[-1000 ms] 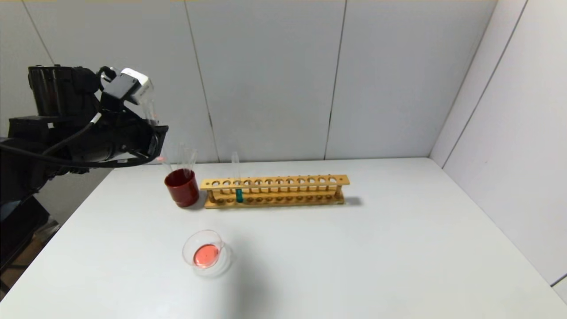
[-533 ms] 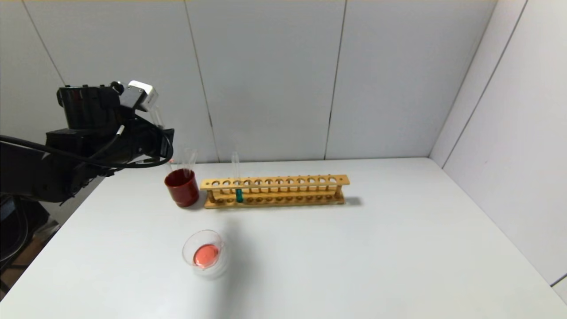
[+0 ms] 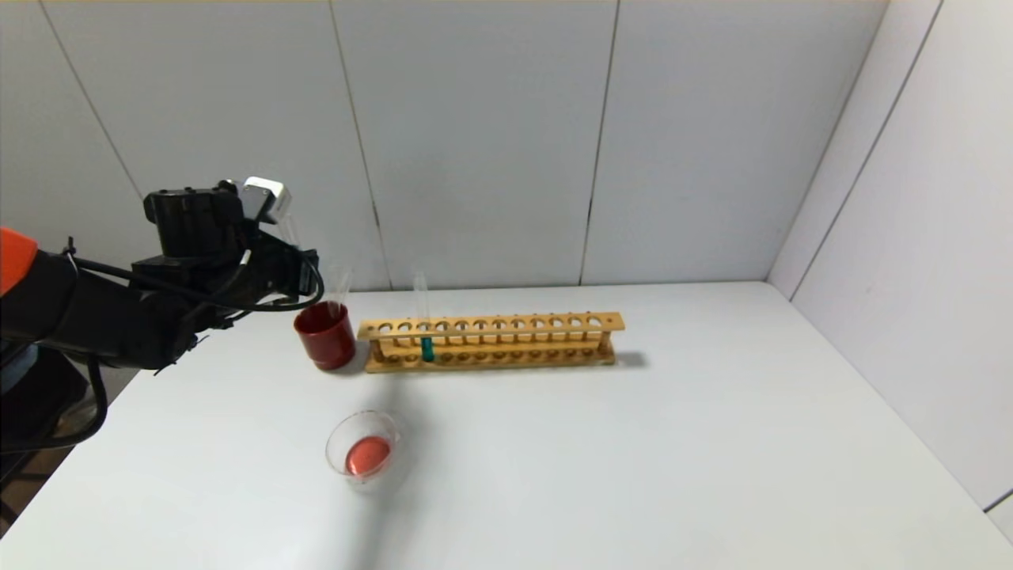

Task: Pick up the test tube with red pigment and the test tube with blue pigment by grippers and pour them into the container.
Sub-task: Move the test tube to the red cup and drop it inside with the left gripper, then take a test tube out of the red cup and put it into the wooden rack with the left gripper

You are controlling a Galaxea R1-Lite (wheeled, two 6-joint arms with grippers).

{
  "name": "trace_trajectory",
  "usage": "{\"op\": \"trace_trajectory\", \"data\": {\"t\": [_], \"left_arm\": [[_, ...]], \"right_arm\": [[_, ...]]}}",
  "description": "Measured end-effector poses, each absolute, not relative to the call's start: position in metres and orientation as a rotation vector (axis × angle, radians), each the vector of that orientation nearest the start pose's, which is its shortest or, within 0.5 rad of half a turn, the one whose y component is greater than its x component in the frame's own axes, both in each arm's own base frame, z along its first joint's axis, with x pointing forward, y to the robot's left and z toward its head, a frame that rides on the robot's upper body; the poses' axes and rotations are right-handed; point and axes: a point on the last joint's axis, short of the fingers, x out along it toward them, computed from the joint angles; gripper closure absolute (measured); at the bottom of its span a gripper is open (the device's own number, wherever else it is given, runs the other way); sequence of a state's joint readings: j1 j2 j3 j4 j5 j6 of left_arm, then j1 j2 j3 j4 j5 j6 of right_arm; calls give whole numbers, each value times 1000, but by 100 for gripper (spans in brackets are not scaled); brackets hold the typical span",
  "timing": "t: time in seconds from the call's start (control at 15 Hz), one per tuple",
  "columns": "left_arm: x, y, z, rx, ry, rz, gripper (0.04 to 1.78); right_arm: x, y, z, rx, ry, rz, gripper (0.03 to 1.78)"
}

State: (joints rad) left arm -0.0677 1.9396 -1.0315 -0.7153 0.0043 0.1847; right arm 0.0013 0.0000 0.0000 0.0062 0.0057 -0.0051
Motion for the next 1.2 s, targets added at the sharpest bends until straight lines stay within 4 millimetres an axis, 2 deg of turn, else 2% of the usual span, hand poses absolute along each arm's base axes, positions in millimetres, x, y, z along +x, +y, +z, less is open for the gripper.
{"op": "trace_trajectory", "data": {"t": [0.6, 0.8, 1.0, 1.2], "left_arm": [[399, -25, 127, 164, 184, -74, 149], [402, -25, 120, 160, 196, -76, 146], [402, -25, 119, 161, 200, -74, 123], [402, -23, 123, 163, 187, -69, 75]], "right_arm": [[-23, 0, 75, -5, 6, 7, 6], [-23, 0, 75, -5, 6, 7, 6], [-23, 0, 75, -5, 6, 7, 6], [-23, 0, 75, -5, 6, 7, 6]]}}
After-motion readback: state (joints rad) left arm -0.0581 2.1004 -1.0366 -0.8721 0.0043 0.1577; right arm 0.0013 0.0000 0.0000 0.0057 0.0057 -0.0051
